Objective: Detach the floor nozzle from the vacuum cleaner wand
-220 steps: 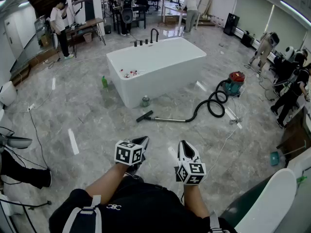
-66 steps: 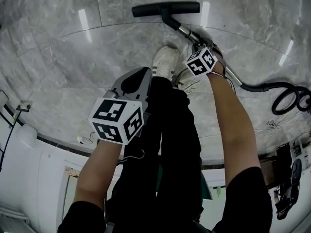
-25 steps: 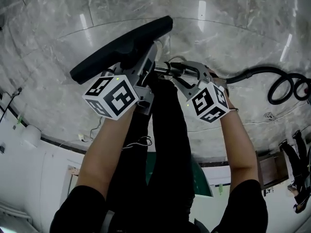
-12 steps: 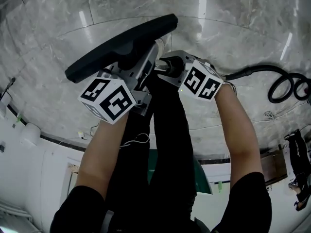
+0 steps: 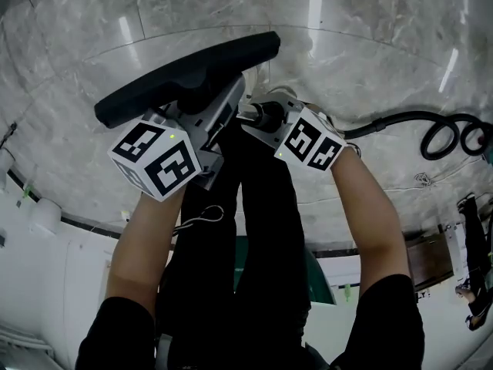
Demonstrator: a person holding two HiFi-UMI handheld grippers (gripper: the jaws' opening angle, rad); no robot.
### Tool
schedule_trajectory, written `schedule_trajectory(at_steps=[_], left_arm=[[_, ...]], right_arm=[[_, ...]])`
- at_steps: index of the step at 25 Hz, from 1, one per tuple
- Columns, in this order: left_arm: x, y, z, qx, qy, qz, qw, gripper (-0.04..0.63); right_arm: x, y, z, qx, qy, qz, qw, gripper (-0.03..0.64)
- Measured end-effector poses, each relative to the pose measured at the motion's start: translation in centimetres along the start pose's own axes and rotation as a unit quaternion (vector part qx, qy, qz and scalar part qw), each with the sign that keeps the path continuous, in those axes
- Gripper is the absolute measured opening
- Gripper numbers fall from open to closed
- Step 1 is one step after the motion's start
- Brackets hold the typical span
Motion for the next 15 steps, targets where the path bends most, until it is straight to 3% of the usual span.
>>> schedule_trajectory(at_steps=[2, 3, 5, 6, 8, 10, 15], left_arm=[[2.3, -4.0, -0.7, -0.031, 0.003, 0.046, 0.9985, 0.115], [4.6, -7.8, -2.8, -0.027, -0.024, 0.09, 0.9953, 0.115], [8.7, -14.5, -7.6, 0.028, -0.078, 0.159, 0.9839, 0.114], [9.4, -15.9, -8.9, 0.049, -0.082, 0.166, 0.9815, 0.114], [9.6, -15.6, -10.6, 0.071, -0.092, 0.147, 0.9824, 0.114], [9.7, -13.7, -11.7, 0.099, -0.108, 0.135, 0.9799, 0.114], [6.5, -9.1, -10.1, 0.166, -0.091, 0.127, 0.9737, 0.114]], right_arm=[[0.2, 1.9, -0.6, -0.035, -0.055, 0.0, 0.998, 0.144], [0.7, 4.2, -0.3, -0.055, -0.056, -0.012, 0.997, 0.146], [2.6, 9.4, -0.2, -0.079, -0.01, -0.054, 0.995, 0.146], [3.5, 11.5, -0.4, -0.081, 0.021, -0.08, 0.993, 0.146], [4.1, 13.3, -0.5, -0.061, 0.063, -0.126, 0.988, 0.146], [3.5, 12.7, 0.0, -0.033, 0.069, -0.142, 0.987, 0.146], [3.2, 9.9, 1.6, -0.028, 0.074, -0.105, 0.991, 0.146]])
Point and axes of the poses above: the fingertips, and each gripper's own axes: x backward along the fingers, z to its right, y out of its underside, the point moved 2 cm from there along x, backward along the fingers, and after that the axes turned 8 degrees about -y, right-handed, at the moved point
